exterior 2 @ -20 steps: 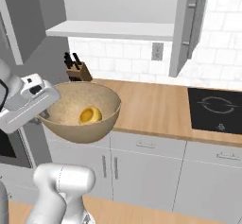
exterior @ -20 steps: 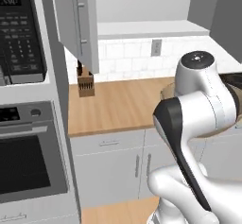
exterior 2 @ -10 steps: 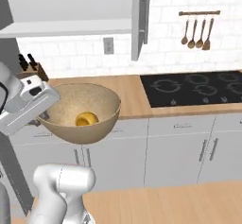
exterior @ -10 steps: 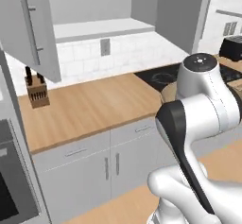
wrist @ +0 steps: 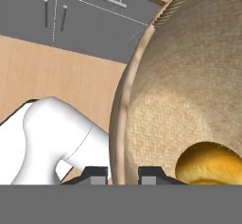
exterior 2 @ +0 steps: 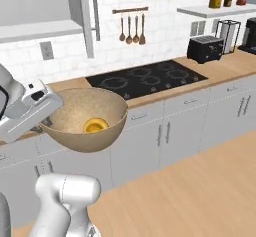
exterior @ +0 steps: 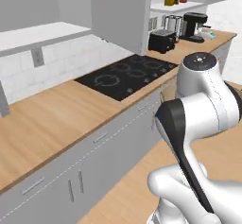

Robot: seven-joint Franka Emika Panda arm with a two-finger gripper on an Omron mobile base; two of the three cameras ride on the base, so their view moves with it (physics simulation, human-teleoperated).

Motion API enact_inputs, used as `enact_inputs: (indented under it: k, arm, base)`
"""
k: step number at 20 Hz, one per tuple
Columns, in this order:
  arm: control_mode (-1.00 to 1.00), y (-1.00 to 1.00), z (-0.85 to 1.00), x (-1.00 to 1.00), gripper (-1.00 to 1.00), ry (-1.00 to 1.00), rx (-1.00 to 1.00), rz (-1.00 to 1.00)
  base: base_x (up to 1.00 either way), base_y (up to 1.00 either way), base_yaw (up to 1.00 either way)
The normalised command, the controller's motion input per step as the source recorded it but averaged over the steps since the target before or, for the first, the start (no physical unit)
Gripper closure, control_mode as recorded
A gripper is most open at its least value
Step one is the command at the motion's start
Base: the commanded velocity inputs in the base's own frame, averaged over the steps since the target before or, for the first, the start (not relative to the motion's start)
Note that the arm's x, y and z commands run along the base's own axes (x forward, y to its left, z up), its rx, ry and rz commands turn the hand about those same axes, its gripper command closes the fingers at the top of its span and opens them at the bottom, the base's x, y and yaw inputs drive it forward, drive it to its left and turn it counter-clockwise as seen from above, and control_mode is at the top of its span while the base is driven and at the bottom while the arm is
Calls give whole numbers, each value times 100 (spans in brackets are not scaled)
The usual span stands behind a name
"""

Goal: Open the cabinet, pick up the bread from the cabinet and place it in the basket. Then move the basket to the dining counter.

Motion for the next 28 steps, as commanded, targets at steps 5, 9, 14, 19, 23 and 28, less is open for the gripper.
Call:
enact_inputs:
  k: [5,9,14,19,23,28]
  arm:
    - [100,0,0,0,100,0,0,0]
    - [100,0,0,0,100,0,0,0]
    - [100,0,0,0,100,0,0,0]
    - [100,0,0,0,100,0,0,0]
    - [100,0,0,0,100,0,0,0]
    - [100,0,0,0,100,0,0,0]
  base:
    - [-2,-1,-68]
    - [0,-6,-69]
    - [-11,-6,-68]
    - [-30,0,-69]
    - [-80,1,-61]
    - [-100,1,-47]
